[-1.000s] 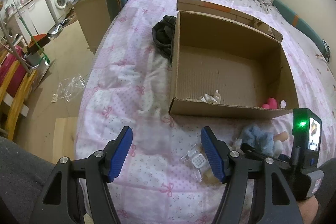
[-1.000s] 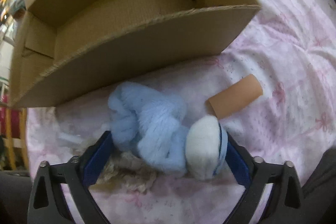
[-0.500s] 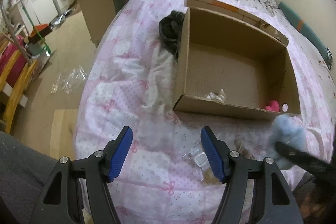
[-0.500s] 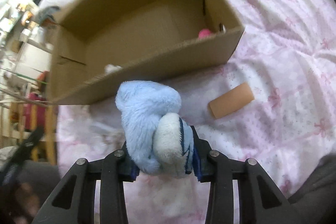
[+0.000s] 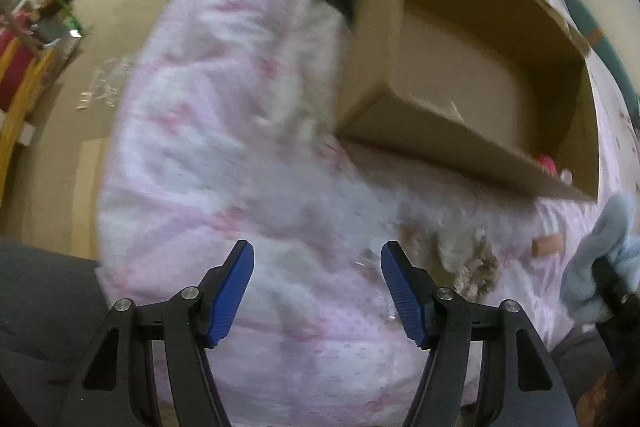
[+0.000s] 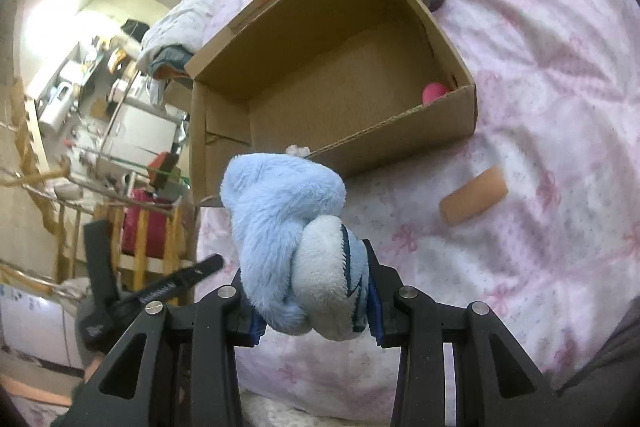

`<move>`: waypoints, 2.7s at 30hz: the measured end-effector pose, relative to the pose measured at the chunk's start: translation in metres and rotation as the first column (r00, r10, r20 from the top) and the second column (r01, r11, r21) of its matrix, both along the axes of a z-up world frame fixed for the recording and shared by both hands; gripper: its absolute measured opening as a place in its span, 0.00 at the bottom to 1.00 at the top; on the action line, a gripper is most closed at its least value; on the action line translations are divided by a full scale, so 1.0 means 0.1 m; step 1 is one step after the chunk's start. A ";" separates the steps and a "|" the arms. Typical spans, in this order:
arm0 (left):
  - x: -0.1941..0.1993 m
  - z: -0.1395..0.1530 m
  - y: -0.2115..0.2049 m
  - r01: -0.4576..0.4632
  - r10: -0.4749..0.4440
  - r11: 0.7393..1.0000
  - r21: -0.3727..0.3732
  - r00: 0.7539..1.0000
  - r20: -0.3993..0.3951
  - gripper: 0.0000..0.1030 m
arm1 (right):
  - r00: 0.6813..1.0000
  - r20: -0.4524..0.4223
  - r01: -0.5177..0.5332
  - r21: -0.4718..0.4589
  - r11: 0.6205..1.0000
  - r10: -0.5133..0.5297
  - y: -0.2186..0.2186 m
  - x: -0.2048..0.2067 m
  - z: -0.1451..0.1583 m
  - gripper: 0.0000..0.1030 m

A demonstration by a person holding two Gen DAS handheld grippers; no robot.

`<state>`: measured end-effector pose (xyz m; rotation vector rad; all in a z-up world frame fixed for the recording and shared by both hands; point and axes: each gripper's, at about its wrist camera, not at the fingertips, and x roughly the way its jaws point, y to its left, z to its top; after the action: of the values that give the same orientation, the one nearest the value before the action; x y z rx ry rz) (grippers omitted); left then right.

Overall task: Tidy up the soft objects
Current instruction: 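Grasp the blue fuzzy sock bundle with the right gripper, then grasp the clear plastic bag with the left gripper while the right holds the sock, then lower the sock and bag into the box and open both grippers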

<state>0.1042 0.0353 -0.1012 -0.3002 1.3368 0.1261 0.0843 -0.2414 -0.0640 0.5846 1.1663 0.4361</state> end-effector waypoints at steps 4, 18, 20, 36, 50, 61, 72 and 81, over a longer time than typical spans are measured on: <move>0.14 -0.25 -0.24 0.065 -0.069 0.995 -0.070 0.996 -0.061 0.61 | 1.000 0.016 0.010 0.026 1.000 -0.011 -0.11 0.06 0.01 0.40; 0.22 -0.43 -0.48 0.138 -0.139 0.990 -0.017 0.989 -0.046 0.12 | 0.999 -0.030 0.046 0.057 0.997 -0.044 -0.21 0.08 -0.06 0.40; 0.17 -0.35 -0.41 0.105 -0.105 0.994 0.018 0.994 -0.029 0.12 | 0.999 -0.029 0.043 0.055 0.998 -0.042 -0.21 0.07 -0.06 0.40; -0.45 0.62 0.10 -0.011 -0.002 0.998 0.062 0.978 0.207 0.12 | 0.999 0.008 -0.034 0.156 0.987 0.033 -0.09 0.04 0.04 0.40; 0.45 1.39 -0.16 0.114 -0.111 0.993 0.012 0.938 0.328 0.12 | 0.986 0.163 -0.050 0.179 0.983 0.021 -0.15 0.54 0.60 0.40; 0.83 0.90 -0.43 0.170 -0.196 0.979 0.116 0.941 0.276 0.12 | 0.991 0.129 -0.048 0.009 0.999 0.047 -0.04 0.95 0.18 0.40; 0.89 0.55 -0.47 0.173 -0.189 0.981 0.089 0.953 0.237 0.12 | 0.990 0.117 -0.065 -0.075 0.995 0.073 0.09 0.95 0.03 0.42; 0.87 0.55 -0.50 0.182 -0.206 0.976 0.116 0.946 0.251 0.12 | 0.989 0.117 -0.075 -0.110 0.991 0.088 0.17 0.98 0.02 0.43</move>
<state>0.1912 -0.0149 -0.0458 -0.1014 1.0868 -0.0183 0.1826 -0.2249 -0.0619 0.4144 1.0921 0.4708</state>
